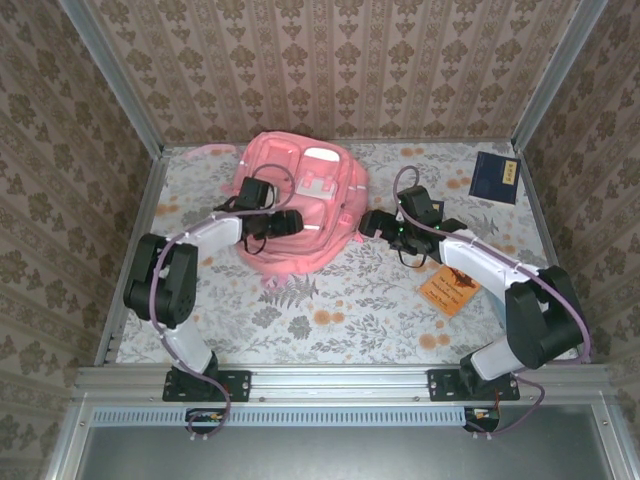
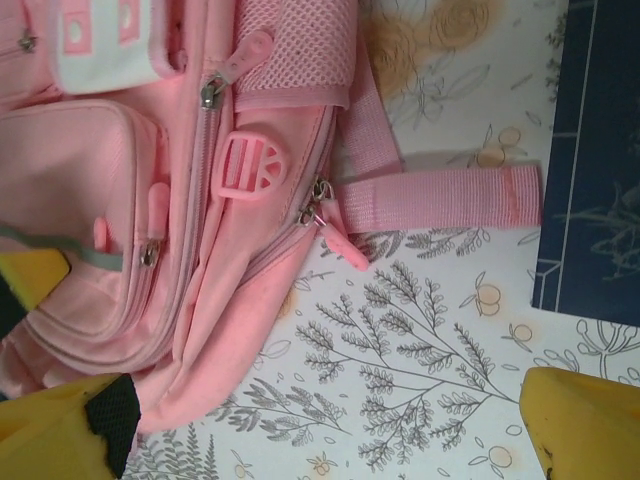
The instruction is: Pack books, pencil case, and school supplies into a backpack
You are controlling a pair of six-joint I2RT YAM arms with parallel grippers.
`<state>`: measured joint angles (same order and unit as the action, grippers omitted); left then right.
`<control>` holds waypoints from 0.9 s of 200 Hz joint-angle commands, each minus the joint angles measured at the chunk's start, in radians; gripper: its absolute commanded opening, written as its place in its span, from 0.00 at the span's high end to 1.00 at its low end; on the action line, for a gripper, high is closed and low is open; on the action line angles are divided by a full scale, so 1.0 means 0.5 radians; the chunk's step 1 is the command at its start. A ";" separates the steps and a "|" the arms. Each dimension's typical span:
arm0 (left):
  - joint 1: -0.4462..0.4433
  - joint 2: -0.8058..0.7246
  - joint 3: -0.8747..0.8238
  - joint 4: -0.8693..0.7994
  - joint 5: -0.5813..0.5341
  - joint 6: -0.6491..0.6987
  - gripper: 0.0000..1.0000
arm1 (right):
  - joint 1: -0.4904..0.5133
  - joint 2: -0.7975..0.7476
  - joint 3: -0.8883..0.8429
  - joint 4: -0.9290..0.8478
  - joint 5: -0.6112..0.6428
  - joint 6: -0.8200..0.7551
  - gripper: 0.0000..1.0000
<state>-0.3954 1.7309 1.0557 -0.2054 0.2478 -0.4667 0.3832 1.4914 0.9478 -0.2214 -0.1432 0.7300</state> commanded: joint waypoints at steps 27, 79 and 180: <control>-0.251 -0.319 -0.423 -0.269 0.005 -0.237 0.21 | 0.016 0.021 0.058 -0.195 0.073 -0.010 0.01; -0.512 -0.630 -0.102 -0.665 -0.339 0.068 0.18 | 0.017 -0.140 0.050 -0.299 0.283 -0.064 0.00; -1.095 -0.149 0.441 -1.014 -0.825 0.620 0.26 | -0.175 -0.409 -0.156 -0.239 0.241 -0.006 0.01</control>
<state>-0.9318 1.5993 1.2263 -0.6281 -0.0879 -0.2169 0.3183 1.3128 0.9081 -0.3401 -0.0059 0.7116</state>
